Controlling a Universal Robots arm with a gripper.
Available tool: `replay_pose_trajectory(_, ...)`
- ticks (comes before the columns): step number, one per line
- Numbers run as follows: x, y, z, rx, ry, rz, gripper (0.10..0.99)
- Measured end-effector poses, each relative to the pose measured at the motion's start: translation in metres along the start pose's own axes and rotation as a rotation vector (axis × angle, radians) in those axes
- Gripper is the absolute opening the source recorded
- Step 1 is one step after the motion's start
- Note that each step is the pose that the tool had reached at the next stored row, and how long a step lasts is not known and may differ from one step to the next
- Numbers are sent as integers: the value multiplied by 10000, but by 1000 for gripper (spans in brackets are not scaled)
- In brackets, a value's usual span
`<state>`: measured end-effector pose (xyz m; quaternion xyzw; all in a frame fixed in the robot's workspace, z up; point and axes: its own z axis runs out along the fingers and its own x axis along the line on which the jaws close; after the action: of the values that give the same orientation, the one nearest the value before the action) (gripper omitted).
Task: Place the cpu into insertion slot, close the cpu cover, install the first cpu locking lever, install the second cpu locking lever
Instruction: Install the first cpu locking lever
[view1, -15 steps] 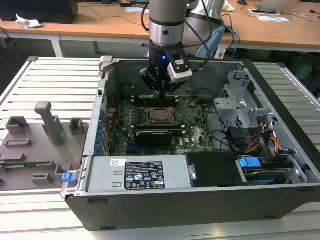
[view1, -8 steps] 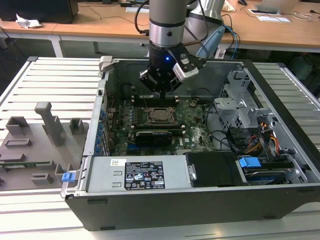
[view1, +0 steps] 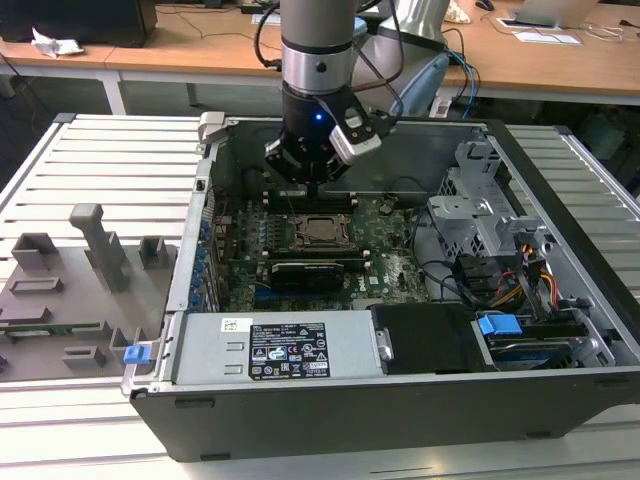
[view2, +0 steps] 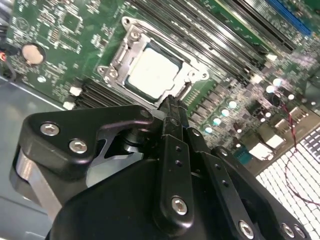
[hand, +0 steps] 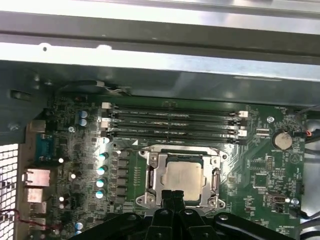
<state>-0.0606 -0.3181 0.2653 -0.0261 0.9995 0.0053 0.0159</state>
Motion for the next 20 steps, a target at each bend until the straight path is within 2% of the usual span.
replay_pose_trajectory(2, 51, 4, -1, 0, 0, 0, 106)
replay_pose_trajectory(8, 284, 26, -9, -1, -1, 1, 106)
replay_pose_trajectory(17, 446, 75, -13, 0, 0, 0, 106)
replay_pose_trajectory(20, 479, 117, -10, 0, 0, 1, 106)
